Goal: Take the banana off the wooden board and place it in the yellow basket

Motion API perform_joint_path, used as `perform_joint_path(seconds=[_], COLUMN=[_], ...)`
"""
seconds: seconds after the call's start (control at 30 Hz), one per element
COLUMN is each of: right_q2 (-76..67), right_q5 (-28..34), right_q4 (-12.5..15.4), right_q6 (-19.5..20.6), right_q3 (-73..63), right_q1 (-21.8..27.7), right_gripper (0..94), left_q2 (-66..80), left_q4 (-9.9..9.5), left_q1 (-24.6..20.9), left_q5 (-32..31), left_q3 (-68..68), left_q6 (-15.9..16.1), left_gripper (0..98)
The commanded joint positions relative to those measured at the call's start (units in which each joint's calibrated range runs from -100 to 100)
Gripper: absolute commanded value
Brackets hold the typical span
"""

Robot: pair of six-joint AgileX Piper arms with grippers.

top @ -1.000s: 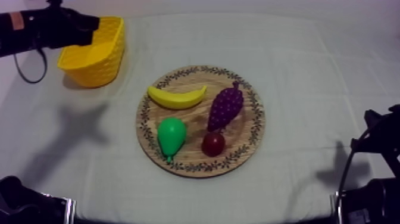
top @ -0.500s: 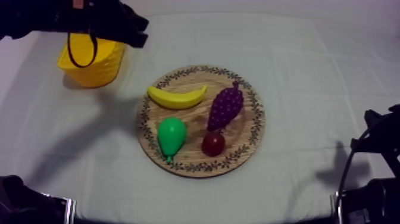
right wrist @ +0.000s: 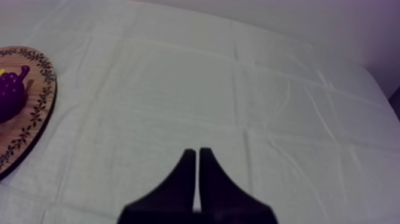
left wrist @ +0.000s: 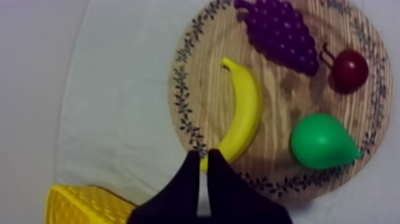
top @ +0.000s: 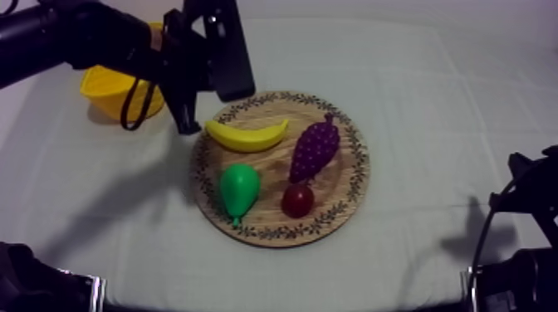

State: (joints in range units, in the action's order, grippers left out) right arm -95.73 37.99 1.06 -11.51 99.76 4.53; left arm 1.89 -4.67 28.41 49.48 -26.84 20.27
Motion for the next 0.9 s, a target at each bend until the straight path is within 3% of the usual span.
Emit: perform_joint_path(seconds=[0.0, 0.2, 0.37, 0.5, 0.63, 0.87], right_q2=[0.0, 0.0, 0.0, 0.0, 0.0, 0.0], right_q5=[0.0, 0.0, 0.0, 0.0, 0.0, 0.0], right_q4=[0.0, 0.0, 0.0, 0.0, 0.0, 0.0], right_q6=[0.0, 0.0, 0.0, 0.0, 0.0, 0.0], right_q3=[0.0, 0.0, 0.0, 0.0, 0.0, 0.0], right_q1=[0.0, 0.0, 0.0, 0.0, 0.0, 0.0], right_gripper=[0.3, 0.3, 0.3, 0.3, 0.3, 0.3], left_q2=[-0.2, -0.3, -0.4, -0.6, -1.1, -2.4], left_q4=[-0.08, -0.42, -0.79, -0.71, 0.57, 1.94], left_q1=[0.2, 0.8, 0.9, 0.7, 0.7, 0.9], left_q5=[-0.3, -0.7, -0.4, 0.3, 1.3, 4.1], left_q3=[-1.5, -3.4, -3.9, -3.6, -2.9, -0.4], left_q6=[0.6, 0.3, -2.0, -2.5, -1.0, -0.7], left_gripper=[6.8, 8.9, 50.2, 69.3, 73.9, 72.4])
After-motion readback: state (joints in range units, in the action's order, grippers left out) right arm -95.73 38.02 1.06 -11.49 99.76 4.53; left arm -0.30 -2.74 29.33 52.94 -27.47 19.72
